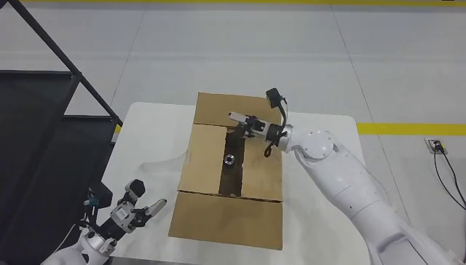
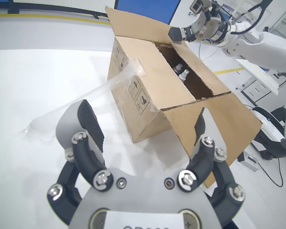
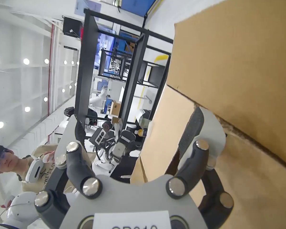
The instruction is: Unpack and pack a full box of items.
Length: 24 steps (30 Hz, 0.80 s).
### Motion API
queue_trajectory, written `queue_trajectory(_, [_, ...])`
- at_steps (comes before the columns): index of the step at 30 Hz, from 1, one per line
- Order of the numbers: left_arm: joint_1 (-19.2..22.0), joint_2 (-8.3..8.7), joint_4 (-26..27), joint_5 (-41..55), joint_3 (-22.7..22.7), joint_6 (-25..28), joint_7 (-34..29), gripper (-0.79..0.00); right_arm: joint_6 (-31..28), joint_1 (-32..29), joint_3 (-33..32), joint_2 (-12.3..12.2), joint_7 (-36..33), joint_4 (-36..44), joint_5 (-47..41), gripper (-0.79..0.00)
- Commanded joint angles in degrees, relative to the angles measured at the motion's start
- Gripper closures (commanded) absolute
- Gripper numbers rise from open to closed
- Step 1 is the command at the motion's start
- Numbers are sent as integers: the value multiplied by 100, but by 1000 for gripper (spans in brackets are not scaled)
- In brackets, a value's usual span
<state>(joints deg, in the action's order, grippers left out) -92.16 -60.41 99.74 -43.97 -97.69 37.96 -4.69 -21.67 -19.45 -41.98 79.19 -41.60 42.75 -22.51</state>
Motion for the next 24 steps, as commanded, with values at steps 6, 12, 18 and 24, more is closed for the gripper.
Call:
queue_trajectory(6, [-64,-3,-22,-32,6,-30,-1,-785,1058,-35,158,37,-265,324,480,-785])
queue_trajectory(12, [-92,-4,5,-65,8,-4,29,-785,1431,1,314,180,-413,217,553,-785])
queue_trajectory(18, [-117,-3,32,-92,14,32,16,-785,1208,62,321,401,-678,-194,10,-785])
queue_trajectory(24, [-129,0,91,-136,79,45,-109,-785,729,208,84,568,-1190,-647,-827,-785])
